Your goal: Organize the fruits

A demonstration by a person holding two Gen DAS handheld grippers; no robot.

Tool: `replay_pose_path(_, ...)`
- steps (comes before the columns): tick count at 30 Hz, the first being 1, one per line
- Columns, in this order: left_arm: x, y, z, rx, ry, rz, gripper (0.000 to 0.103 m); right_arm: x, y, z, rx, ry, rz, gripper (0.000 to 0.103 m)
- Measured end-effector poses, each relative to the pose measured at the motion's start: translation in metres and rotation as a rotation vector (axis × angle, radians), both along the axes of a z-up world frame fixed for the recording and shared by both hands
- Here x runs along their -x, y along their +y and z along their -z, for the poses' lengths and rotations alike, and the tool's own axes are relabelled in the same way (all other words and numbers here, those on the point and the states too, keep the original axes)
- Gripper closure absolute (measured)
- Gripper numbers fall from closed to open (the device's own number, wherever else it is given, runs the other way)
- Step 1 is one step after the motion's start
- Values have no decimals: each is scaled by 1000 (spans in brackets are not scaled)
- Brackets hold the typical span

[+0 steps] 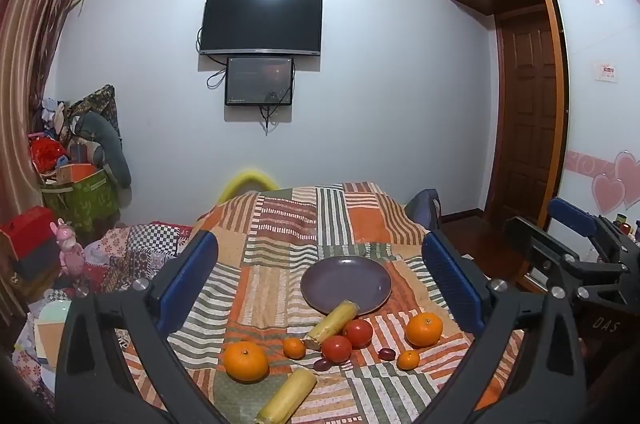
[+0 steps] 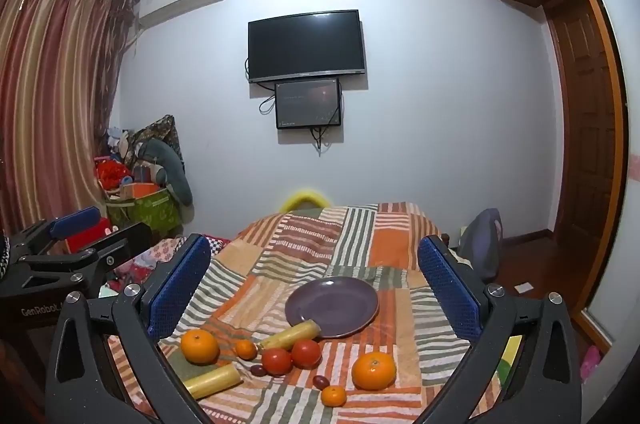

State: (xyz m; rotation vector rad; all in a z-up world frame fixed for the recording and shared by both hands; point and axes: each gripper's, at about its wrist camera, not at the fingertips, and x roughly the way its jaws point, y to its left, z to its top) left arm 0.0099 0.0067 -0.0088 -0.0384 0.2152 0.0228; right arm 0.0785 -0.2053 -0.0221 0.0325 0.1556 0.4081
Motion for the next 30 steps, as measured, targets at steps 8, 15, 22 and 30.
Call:
replay_pose_path(8, 1, 3, 1, 0, 0, -7, 0, 0, 0, -1, 4, -1, -1, 0)
replay_pose_path(15, 1, 4, 2, -9, -1, -12, 0, 2, 2, 1, 3, -2, 1, 0)
replay_pose_path(22, 1, 3, 4, -9, 1, -13, 0, 1, 1, 4, 3, -3, -5, 0)
replay_pose_path(30, -1, 2, 4, -9, 3, -9, 0, -1, 3, 6, 14, -4, -12, 0)
